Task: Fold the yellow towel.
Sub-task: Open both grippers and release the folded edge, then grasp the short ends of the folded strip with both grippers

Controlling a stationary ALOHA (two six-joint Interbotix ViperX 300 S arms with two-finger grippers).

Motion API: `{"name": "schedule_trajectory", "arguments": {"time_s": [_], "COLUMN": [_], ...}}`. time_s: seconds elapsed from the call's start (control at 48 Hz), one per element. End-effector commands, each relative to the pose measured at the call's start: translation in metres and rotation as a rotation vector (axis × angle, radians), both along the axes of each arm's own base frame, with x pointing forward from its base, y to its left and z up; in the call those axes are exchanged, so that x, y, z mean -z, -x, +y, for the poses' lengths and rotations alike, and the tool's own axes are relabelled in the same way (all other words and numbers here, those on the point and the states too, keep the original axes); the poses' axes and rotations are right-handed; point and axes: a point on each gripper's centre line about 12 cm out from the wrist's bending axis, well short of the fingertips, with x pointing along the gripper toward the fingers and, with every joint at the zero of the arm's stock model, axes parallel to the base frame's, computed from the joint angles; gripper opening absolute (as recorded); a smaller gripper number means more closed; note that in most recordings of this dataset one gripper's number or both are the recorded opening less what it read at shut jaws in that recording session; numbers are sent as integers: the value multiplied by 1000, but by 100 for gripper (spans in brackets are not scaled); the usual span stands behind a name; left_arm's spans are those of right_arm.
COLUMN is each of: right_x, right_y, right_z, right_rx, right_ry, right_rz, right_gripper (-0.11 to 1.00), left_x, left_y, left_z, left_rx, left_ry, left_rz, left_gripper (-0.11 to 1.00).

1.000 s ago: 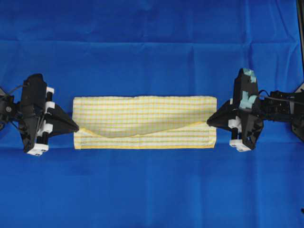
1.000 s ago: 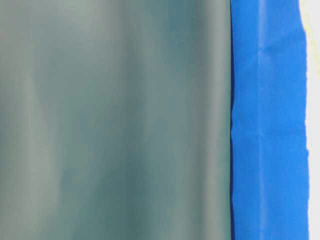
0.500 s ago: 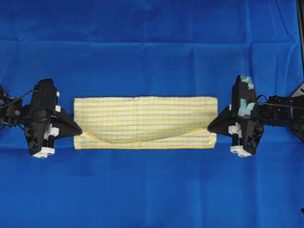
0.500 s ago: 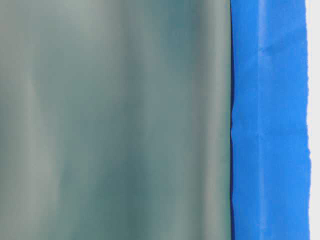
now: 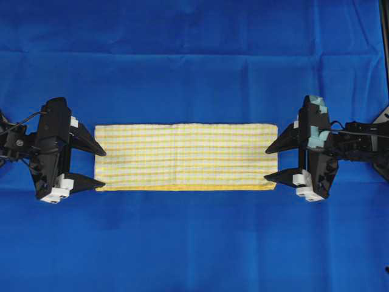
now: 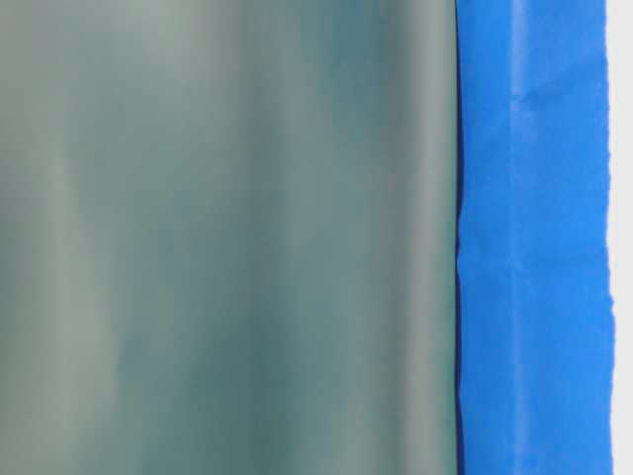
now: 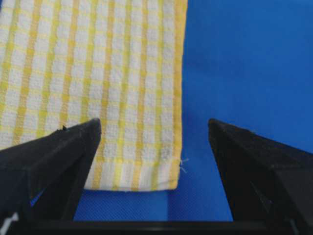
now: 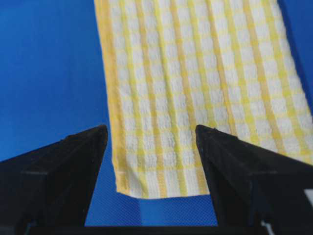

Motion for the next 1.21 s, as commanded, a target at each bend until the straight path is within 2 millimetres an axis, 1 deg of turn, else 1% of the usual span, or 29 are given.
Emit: {"name": "schedule_trajectory", "arguments": {"time_s": [0.0, 0.104, 0.208, 0.25, 0.354, 0.438, 0.646, 0.771, 0.938, 1.105, 1.188], "right_x": [-6, -6, -4, -1, 7, 14, 30, 39, 41, 42, 42], "right_y": [-2, -3, -3, -2, 0, 0, -5, -6, -6, -5, -5], "right_z": [-8, -22, -36, -45, -60, -66, -66, -70, -73, -78, -83], "right_rx": [28, 63, 94, 119, 161, 176, 156, 171, 185, 205, 221], "right_ry": [3, 23, 47, 54, 57, 52, 41, 39, 42, 39, 37], "right_rz": [-24, -22, -6, 9, 59, 101, 186, 215, 219, 220, 220], "right_gripper": [73, 73, 73, 73, 73, 73, 73, 73, 73, 73, 72], "left_x": [-11, -10, -8, -6, -1, 10, 29, 39, 52, 53, 53], "left_y": [-4, -5, -8, -9, -10, -9, -15, -17, -13, -11, -11], "left_z": [5, 23, 41, 48, 63, 73, 75, 80, 86, 89, 89], "left_rx": [-20, -77, -125, -137, -160, -175, -168, -178, -199, -208, -208], "left_ry": [1, -18, -54, -73, -117, -138, -144, -143, -136, -132, -132], "left_rz": [-40, -33, -14, -4, 32, 78, 158, 205, 272, 290, 290], "left_gripper": [84, 80, 80, 80, 80, 79, 78, 78, 78, 75, 70]}}
